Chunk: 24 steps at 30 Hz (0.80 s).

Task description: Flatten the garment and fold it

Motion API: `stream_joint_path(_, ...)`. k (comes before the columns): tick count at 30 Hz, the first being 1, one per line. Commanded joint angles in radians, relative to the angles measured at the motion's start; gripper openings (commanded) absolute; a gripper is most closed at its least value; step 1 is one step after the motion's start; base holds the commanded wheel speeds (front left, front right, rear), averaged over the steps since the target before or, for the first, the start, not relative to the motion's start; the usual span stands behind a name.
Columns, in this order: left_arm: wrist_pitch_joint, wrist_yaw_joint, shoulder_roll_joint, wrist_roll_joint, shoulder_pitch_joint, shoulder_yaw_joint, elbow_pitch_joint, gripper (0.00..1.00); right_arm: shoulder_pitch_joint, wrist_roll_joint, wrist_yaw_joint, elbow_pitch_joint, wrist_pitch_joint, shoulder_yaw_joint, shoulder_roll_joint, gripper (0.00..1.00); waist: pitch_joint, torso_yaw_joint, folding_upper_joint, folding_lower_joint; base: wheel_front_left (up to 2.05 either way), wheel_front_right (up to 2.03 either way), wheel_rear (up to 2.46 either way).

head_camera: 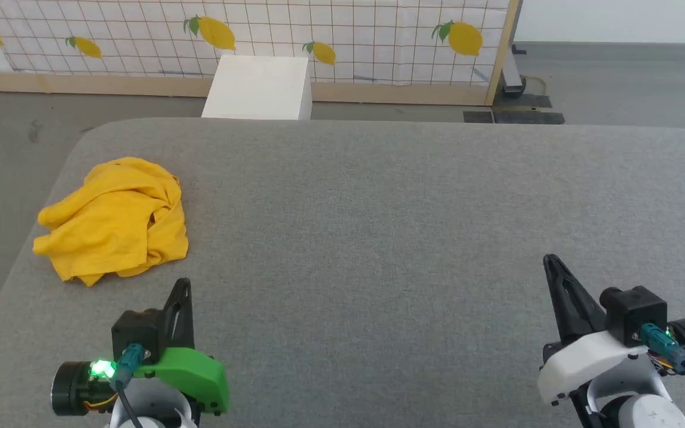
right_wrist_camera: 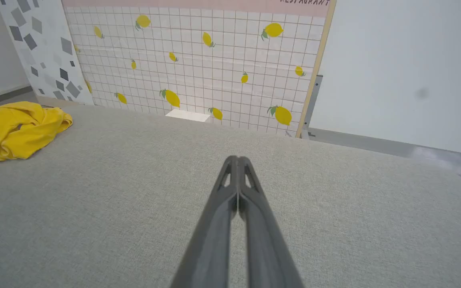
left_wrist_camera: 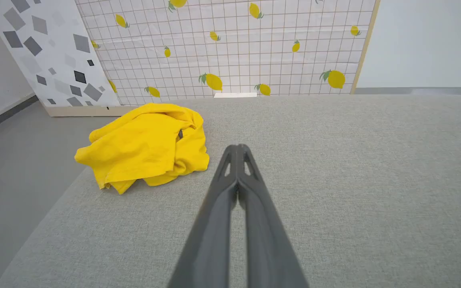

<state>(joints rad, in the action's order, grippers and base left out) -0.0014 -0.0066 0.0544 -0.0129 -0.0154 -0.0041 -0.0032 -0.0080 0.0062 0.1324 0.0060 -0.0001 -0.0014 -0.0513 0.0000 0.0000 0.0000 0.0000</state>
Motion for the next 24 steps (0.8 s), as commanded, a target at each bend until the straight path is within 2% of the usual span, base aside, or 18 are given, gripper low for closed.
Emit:
stream_joint_path(1,0.001,0.007,-0.004,0.013,0.015,0.004,0.003,0.00,0.008,-0.006,-0.002,-0.006,0.000,0.001,0.001,0.00,0.000,0.000,0.0000,0.0000,0.00,0.00,0.00)
stream_joint_path(23,0.001,0.007,-0.004,0.013,0.015,0.004,0.003,0.00,0.008,-0.006,-0.002,-0.006,0.000,0.001,0.001,0.00,0.000,0.000,0.0000,0.0000,0.00,0.00,0.00)
stream_joint_path(24,0.000,0.000,0.000,0.000,0.000,0.000,0.000,1.00,0.000,0.000,0.000,0.000,0.000,0.000,0.000,1.00,0.000,0.000,0.0000,0.0000,0.00,0.00,0.00)
